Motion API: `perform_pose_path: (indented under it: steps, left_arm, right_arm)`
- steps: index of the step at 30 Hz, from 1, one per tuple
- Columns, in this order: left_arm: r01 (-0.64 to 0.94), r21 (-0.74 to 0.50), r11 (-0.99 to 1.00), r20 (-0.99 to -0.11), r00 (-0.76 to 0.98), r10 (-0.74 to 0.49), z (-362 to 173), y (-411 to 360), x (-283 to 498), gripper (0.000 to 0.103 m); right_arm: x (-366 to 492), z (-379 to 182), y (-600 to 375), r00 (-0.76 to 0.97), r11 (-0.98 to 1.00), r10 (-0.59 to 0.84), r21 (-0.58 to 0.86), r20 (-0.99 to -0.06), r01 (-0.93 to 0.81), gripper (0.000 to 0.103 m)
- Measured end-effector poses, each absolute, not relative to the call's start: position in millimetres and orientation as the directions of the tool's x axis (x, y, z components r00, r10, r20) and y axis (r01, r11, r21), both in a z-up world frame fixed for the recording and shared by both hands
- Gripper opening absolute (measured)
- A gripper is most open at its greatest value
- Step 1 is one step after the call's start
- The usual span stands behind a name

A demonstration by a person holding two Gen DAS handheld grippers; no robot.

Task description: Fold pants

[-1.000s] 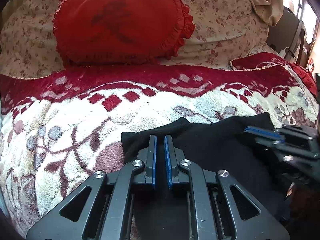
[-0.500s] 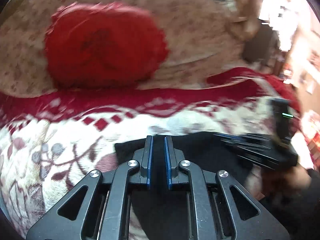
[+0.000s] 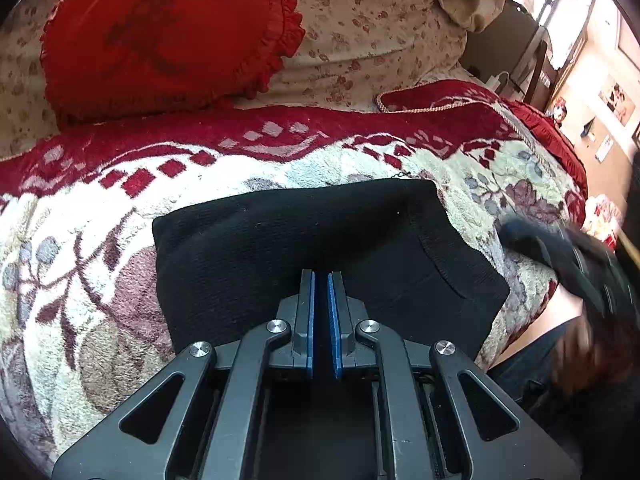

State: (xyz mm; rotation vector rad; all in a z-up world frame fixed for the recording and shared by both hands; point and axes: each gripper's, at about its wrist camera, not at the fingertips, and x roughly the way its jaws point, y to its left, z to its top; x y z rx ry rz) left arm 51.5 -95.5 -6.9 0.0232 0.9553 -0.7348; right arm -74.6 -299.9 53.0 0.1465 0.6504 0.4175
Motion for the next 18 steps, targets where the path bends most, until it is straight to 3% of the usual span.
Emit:
perform_pose_path:
  steps: [5,13,18]
  left_arm:
    - [0.583,-0.293,0.758,-0.751,0.351,-0.56,-6.7,-93.8,51.4,0.007]
    - [0.591,-0.304,0.747,-0.706,0.387,-0.593,14.2,-77.9,36.1,0.008]
    - [0.652,-0.395,0.647,-0.642,0.308,-0.702,23.3,-48.3,-0.4,0.008]
  right_arm:
    - [-84.2,8.7,-267.5,0.584,0.917,0.357,0.155,-0.729,-0.367,0.004]
    - [-73.3,-0.6,-283.4,0.598,0.91,0.402,0.228,-0.693,-0.348,0.0]
    - [-92.9,20.8,-289.8,0.647,0.896,0.44,0.256,-0.623,-0.364,0.001]
